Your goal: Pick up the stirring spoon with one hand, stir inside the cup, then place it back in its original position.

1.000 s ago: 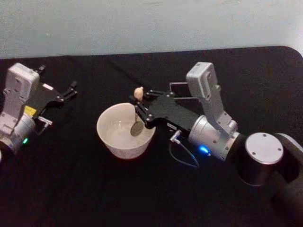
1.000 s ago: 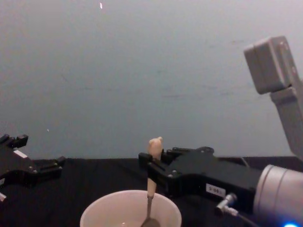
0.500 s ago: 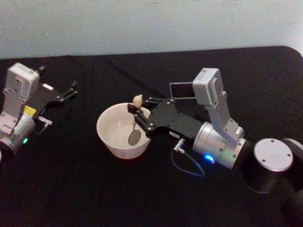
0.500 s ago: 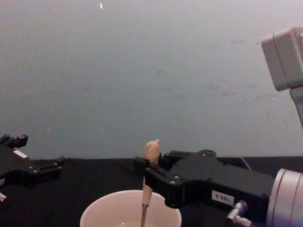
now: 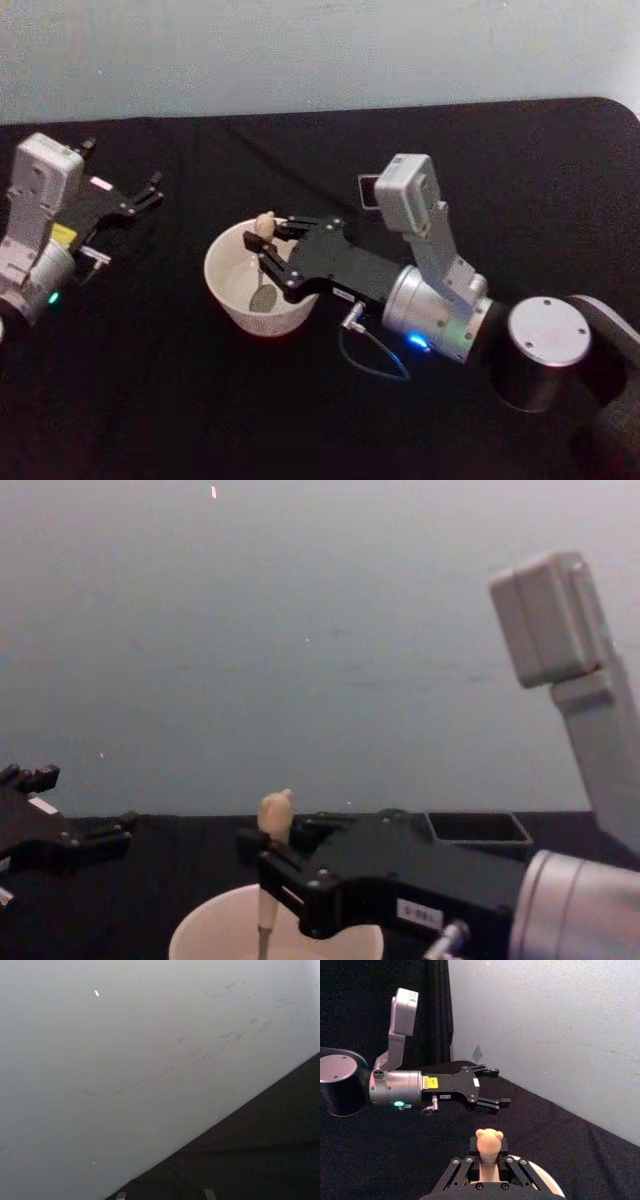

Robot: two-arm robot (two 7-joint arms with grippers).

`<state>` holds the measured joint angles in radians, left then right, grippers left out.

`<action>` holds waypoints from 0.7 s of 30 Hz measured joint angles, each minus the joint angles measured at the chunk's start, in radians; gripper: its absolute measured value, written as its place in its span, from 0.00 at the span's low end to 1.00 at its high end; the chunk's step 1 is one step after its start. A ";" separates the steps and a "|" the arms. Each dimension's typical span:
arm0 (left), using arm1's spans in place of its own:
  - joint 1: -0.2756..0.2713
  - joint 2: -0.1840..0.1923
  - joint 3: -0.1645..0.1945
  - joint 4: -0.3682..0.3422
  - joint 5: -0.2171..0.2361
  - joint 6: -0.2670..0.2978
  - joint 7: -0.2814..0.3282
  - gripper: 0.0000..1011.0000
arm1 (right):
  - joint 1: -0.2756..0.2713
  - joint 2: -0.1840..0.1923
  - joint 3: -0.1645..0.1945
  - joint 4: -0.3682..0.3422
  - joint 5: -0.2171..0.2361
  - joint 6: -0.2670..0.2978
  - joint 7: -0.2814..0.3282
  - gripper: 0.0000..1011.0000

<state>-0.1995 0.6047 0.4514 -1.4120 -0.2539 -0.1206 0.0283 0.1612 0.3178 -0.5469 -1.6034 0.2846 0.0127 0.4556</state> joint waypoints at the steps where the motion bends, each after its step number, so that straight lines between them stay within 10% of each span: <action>1: 0.000 0.000 0.000 0.000 0.000 0.000 0.000 0.99 | 0.006 -0.007 -0.003 0.009 -0.004 -0.001 -0.005 0.19; 21: 0.000 0.000 0.000 0.000 0.000 0.000 0.000 0.99 | 0.070 -0.093 0.006 0.120 -0.051 -0.009 -0.068 0.19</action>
<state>-0.1996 0.6047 0.4514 -1.4119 -0.2539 -0.1205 0.0283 0.2307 0.2251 -0.5406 -1.4834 0.2333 0.0041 0.3880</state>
